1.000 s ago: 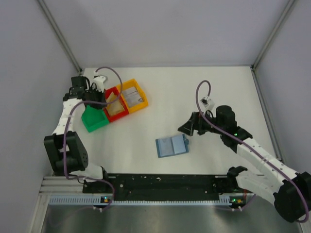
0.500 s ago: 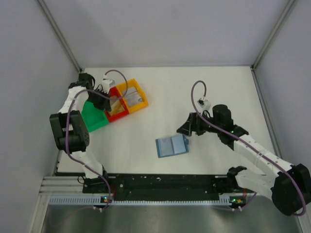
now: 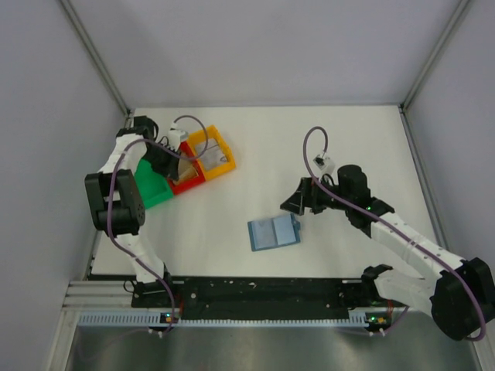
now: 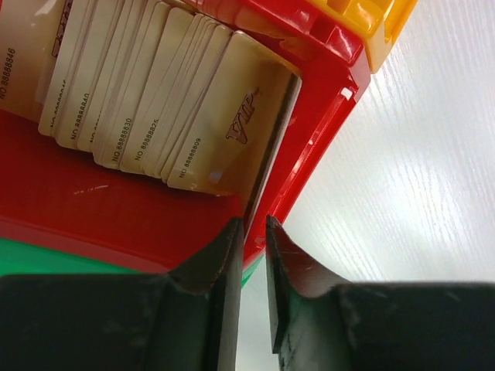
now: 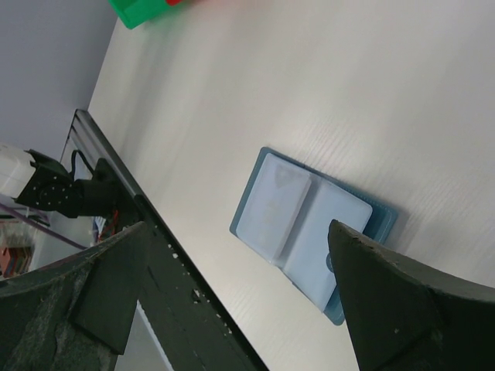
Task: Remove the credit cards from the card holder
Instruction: Place the credit card in the storage box, then remove the credit card from the card holder.
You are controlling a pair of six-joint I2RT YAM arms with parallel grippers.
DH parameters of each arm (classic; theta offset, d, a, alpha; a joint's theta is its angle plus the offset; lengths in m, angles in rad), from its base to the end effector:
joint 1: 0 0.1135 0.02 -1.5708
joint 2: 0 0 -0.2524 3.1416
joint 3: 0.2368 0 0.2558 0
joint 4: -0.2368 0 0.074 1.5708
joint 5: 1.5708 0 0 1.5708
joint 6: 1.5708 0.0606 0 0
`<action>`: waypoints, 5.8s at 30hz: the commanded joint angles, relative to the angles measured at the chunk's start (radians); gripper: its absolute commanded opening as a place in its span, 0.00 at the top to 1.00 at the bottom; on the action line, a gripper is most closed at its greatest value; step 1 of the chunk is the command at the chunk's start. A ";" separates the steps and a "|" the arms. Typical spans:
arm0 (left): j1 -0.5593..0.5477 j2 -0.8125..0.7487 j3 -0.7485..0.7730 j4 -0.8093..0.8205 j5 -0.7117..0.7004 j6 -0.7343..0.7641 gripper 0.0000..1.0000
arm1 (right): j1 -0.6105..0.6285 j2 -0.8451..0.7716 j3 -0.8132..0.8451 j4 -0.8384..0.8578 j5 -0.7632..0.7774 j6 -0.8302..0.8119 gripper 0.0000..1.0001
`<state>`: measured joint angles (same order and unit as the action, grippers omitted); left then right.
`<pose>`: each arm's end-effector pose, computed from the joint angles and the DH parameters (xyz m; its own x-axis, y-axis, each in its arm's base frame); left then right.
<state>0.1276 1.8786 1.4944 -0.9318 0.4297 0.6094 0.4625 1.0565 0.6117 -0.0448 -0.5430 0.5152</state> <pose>0.3821 0.0236 0.1915 -0.7937 0.4228 -0.4374 0.5399 0.8208 -0.1863 0.2162 0.1428 0.2212 -0.7555 0.0947 -0.6482 -0.4802 0.5931 0.6463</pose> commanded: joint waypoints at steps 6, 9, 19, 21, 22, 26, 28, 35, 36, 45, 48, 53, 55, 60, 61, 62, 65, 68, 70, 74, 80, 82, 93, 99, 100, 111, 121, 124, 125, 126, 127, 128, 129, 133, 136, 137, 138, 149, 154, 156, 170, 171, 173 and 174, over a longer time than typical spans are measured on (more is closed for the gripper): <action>-0.008 -0.090 0.024 0.036 -0.140 -0.066 0.45 | 0.005 -0.015 0.043 0.019 0.044 -0.030 0.05; -0.014 -0.153 0.015 0.077 -0.143 -0.103 0.36 | 0.007 -0.018 0.046 0.005 0.060 -0.049 0.05; -0.153 -0.447 -0.118 0.261 -0.256 -0.385 0.14 | 0.039 0.010 0.106 -0.090 0.170 -0.130 0.06; -0.189 -0.528 -0.196 0.341 -0.235 -0.536 0.07 | 0.085 0.031 0.125 -0.125 0.230 -0.159 0.07; -0.201 -0.565 -0.247 0.376 -0.200 -0.603 0.05 | 0.114 0.046 0.132 -0.139 0.264 -0.171 0.08; -0.246 -0.743 -0.478 0.569 -0.027 -0.856 0.06 | 0.223 0.108 0.163 -0.184 0.382 -0.188 0.11; -0.284 -0.824 -0.595 0.661 -0.002 -0.960 0.09 | 0.286 0.143 0.180 -0.194 0.437 -0.196 0.13; -0.325 -1.099 -0.959 0.852 -0.012 -1.178 0.14 | 0.498 0.333 0.261 -0.231 0.649 -0.256 0.16; -0.325 -1.133 -1.003 0.854 -0.028 -1.194 0.14 | 0.513 0.361 0.269 -0.230 0.663 -0.256 0.18; -0.344 -1.245 -1.155 0.827 -0.043 -1.229 0.15 | 0.623 0.546 0.349 -0.230 0.741 -0.261 0.27; -0.358 -1.237 -1.178 0.823 -0.043 -1.228 0.15 | 0.634 0.600 0.356 -0.227 0.756 -0.251 0.29; -0.376 -1.225 -1.194 0.830 -0.019 -1.237 0.15 | 0.639 0.628 0.332 -0.228 0.787 -0.219 0.38; -0.385 -1.214 -1.192 0.843 -0.005 -1.240 0.16 | 0.639 0.619 0.318 -0.227 0.787 -0.216 0.43; -0.424 -1.156 -1.180 0.889 0.035 -1.267 0.16 | 0.637 0.576 0.286 -0.176 0.700 -0.213 0.64; -0.437 -1.144 -1.177 0.902 0.037 -1.275 0.16 | 0.633 0.568 0.281 -0.167 0.686 -0.207 0.68; -0.447 -1.130 -1.177 0.913 0.038 -1.281 0.16 | 0.630 0.563 0.281 -0.156 0.675 -0.201 0.72; -0.453 -1.118 -1.175 0.924 0.035 -1.301 0.16 | 0.614 0.557 0.281 -0.113 0.634 -0.190 0.84; -0.453 -1.131 -1.165 0.924 0.008 -1.295 0.16 | 0.599 0.565 0.307 -0.081 0.594 -0.181 0.88; -0.453 -1.133 -1.145 0.910 -0.008 -1.280 0.16 | 0.581 0.566 0.333 -0.060 0.571 -0.153 0.88; -0.453 -1.115 -1.109 0.884 -0.020 -1.261 0.16 | 0.516 0.551 0.336 0.000 0.503 -0.080 0.85; -0.499 -1.041 -1.102 0.959 0.043 -1.297 0.16 | 0.444 0.485 0.284 0.011 0.488 -0.049 0.70; -0.561 -0.998 -1.093 0.990 0.034 -1.309 0.16 | 0.424 0.467 0.260 0.014 0.491 -0.043 0.70; -0.750 -0.699 -1.010 1.125 -0.028 -1.369 0.44 | 0.370 0.416 0.181 0.020 0.502 -0.027 0.73; -0.809 -0.549 -0.935 1.142 -0.055 -1.358 0.53 | 0.354 0.376 0.140 0.022 0.503 -0.024 0.74; -0.813 -0.518 -0.924 1.148 -0.051 -1.363 0.53 | 0.351 0.369 0.135 0.023 0.502 -0.021 0.74; -0.856 -0.313 -0.784 1.150 -0.046 -1.361 0.71 | 0.320 0.218 0.074 0.025 0.509 0.011 0.74; -0.878 -0.158 -0.640 1.127 -0.051 -1.341 0.73 | 0.298 0.131 -0.015 0.085 0.463 0.081 0.79; -0.878 -0.125 -0.625 1.127 -0.058 -1.343 0.73 | 0.283 0.154 -0.058 0.115 0.457 0.114 0.80; -0.878 -0.119 -0.622 1.127 -0.060 -1.343 0.73 | 0.278 0.172 -0.070 0.126 0.450 0.120 0.82; -0.878 -0.113 -0.619 1.127 -0.063 -1.343 0.73 | 0.275 0.186 -0.082 0.140 0.437 0.127 0.84; -0.878 -0.107 -0.615 1.125 -0.066 -1.343 0.73 | 0.269 0.194 -0.101 0.161 0.427 0.141 0.86; -0.878 -0.102 -0.612 1.127 -0.068 -1.344 0.73 | 0.265 0.197 -0.119 0.192 0.420 0.154 0.88; -0.878 -0.099 -0.606 1.125 -0.069 -1.343 0.73 | 0.262 0.201 -0.139 0.218 0.416 0.169 0.89; -0.876 -0.102 -0.605 1.148 -0.082 -1.349 0.73 | 0.242 0.215 -0.175 0.276 0.390 0.197 0.94; -0.876 -0.110 -0.596 1.148 -0.086 -1.350 0.73 | 0.238 0.226 -0.171 0.304 0.370 0.197 0.95; -0.876 -0.113 -0.592 1.148 -0.086 -1.349 0.73 | 0.238 0.229 -0.170 0.322 0.356 0.201 0.95; -0.876 -0.114 -0.591 1.148 -0.088 -1.353 0.73 | 0.238 0.243 -0.168 0.338 0.341 0.210 0.96; -0.835 -0.366 -0.689 1.163 -0.193 -1.386 0.73 | 0.208 0.404 -0.181 0.557 0.229 0.290 0.96; -0.809 -0.502 -0.787 1.090 -0.210 -1.350 0.72 | 0.208 0.402 -0.153 0.527 0.212 0.267 0.96; -0.809 -0.551 -0.847 1.076 -0.213 -1.346 0.72 | 0.208 0.407 -0.142 0.526 0.198 0.263 0.95; -0.796 -0.555 -1.034 1.136 -0.157 -1.329 0.78 | 0.206 0.525 -0.056 0.502 0.141 0.247 0.83; -0.796 -0.543 -1.033 1.140 -0.149 -1.333 0.78 | 0.206 0.531 -0.055 0.497 0.138 0.244 0.82; -0.796 -0.515 -1.028 1.143 -0.146 -1.332 0.80 | 0.206 0.545 -0.047 0.484 0.133 0.238 0.80; -0.796 -0.500 -1.028 1.142 -0.147 -1.330 0.82 | 0.205 0.556 -0.044 0.479 0.129 0.236 0.80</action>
<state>-0.6739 1.3361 0.4690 0.1421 0.2596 -0.7307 0.6773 1.5822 0.5262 0.4332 -0.3985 0.7773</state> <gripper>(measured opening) 0.209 0.196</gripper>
